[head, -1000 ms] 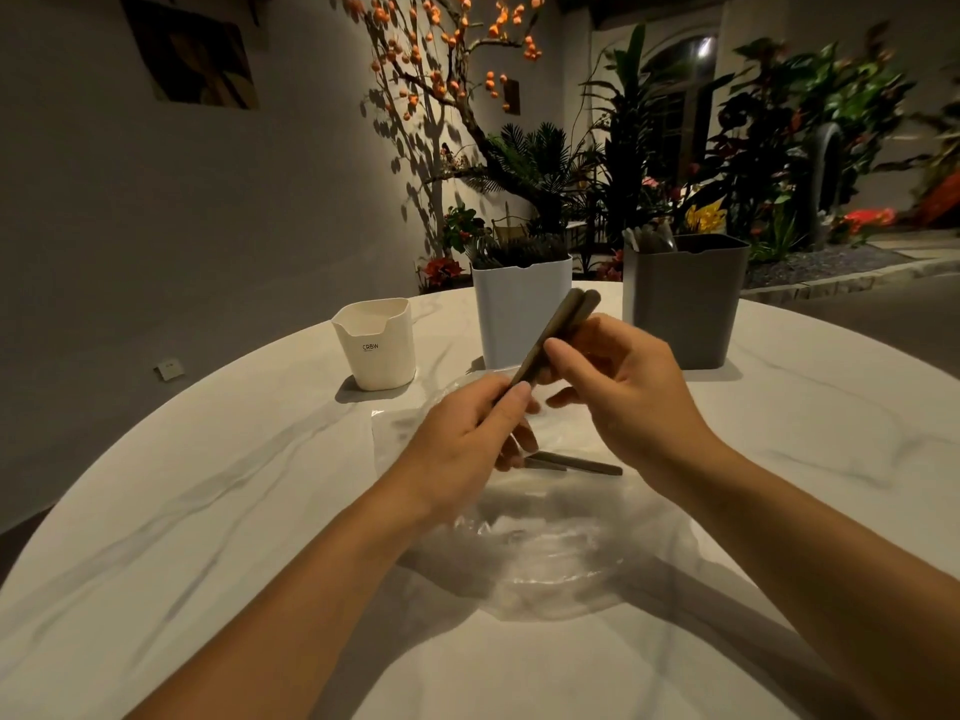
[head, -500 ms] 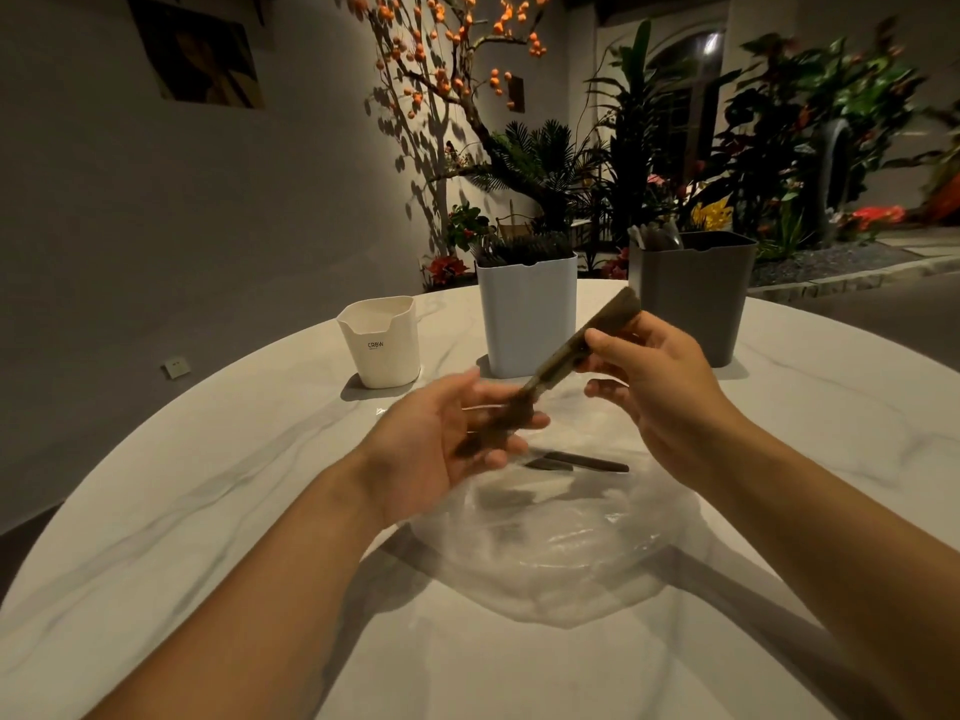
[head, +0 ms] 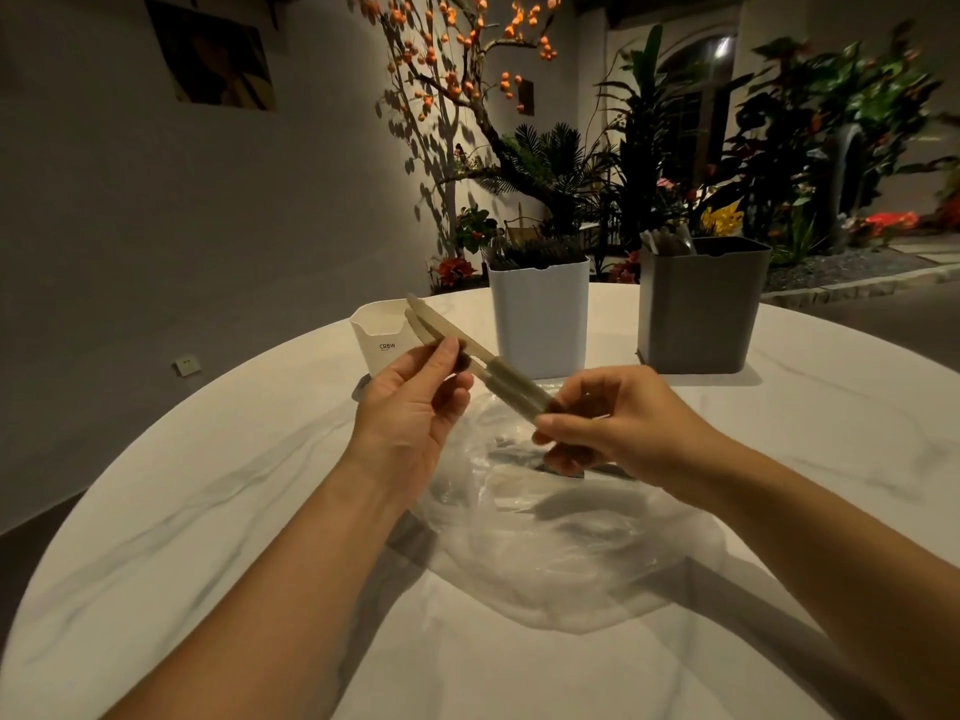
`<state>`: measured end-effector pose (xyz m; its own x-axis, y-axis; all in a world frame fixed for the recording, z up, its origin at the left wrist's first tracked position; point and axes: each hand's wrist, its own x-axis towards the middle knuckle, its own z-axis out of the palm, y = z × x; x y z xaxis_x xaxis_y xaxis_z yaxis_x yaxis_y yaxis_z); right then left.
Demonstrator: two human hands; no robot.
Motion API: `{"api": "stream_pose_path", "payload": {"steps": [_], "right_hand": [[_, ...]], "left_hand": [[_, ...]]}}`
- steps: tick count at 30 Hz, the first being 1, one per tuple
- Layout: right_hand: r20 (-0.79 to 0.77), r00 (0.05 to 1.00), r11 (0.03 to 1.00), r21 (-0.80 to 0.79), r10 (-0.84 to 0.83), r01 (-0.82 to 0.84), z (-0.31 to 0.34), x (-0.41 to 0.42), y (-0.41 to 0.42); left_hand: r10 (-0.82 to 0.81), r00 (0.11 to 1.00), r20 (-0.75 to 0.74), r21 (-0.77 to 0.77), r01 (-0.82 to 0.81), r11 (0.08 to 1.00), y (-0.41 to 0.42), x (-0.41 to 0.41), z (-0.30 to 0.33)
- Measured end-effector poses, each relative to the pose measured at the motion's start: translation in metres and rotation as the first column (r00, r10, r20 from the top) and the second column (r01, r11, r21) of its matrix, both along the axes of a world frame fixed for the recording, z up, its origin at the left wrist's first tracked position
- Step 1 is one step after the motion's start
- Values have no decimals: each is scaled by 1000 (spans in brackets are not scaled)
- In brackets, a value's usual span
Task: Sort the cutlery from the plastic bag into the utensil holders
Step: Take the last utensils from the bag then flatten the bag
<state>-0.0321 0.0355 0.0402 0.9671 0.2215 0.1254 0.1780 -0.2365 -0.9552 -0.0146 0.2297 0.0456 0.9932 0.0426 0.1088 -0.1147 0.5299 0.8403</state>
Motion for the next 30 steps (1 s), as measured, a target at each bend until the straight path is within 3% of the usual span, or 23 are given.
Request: {"api": "stream_pose_path", "payload": {"steps": [4, 7, 11, 15, 20, 24, 30], "right_hand": [[14, 998, 987, -150, 61, -59, -4, 0, 5], [37, 995, 960, -270, 92, -79, -8, 0, 7], [133, 975, 891, -443, 176, -101, -7, -5, 12], [237, 967, 964, -266, 89, -24, 7, -6, 11], [480, 873, 985, -87, -89, 148, 24, -6, 16], [546, 836, 989, -86, -55, 122, 34, -7, 20], [520, 853, 989, -100, -43, 111, 58, 1, 10]], "left_hand": [[104, 991, 89, 186, -119, 975, -8, -3, 0], [192, 952, 239, 396, -276, 876, -13, -7, 0], [111, 903, 416, 478, -321, 818, -22, -18, 6], [21, 873, 487, 567, -334, 753, -28, -24, 5], [-21, 884, 466, 578, -286, 764, -29, -24, 1], [-47, 889, 456, 613, -276, 740, -29, -23, 3], [-113, 903, 414, 673, -220, 706, -33, -16, 21]]}}
